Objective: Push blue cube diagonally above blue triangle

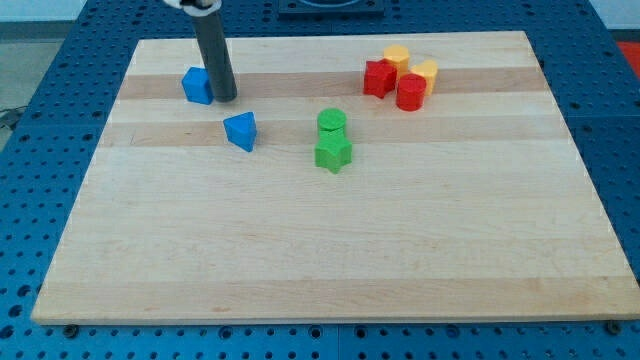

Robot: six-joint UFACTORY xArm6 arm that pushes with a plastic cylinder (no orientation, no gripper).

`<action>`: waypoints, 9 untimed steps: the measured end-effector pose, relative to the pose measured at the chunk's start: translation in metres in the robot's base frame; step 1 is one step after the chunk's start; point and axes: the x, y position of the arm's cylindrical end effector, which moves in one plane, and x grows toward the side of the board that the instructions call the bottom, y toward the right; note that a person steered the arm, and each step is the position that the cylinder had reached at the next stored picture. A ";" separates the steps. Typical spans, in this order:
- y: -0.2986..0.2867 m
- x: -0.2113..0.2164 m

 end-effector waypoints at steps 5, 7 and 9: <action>0.005 0.000; 0.060 0.024; 0.117 0.045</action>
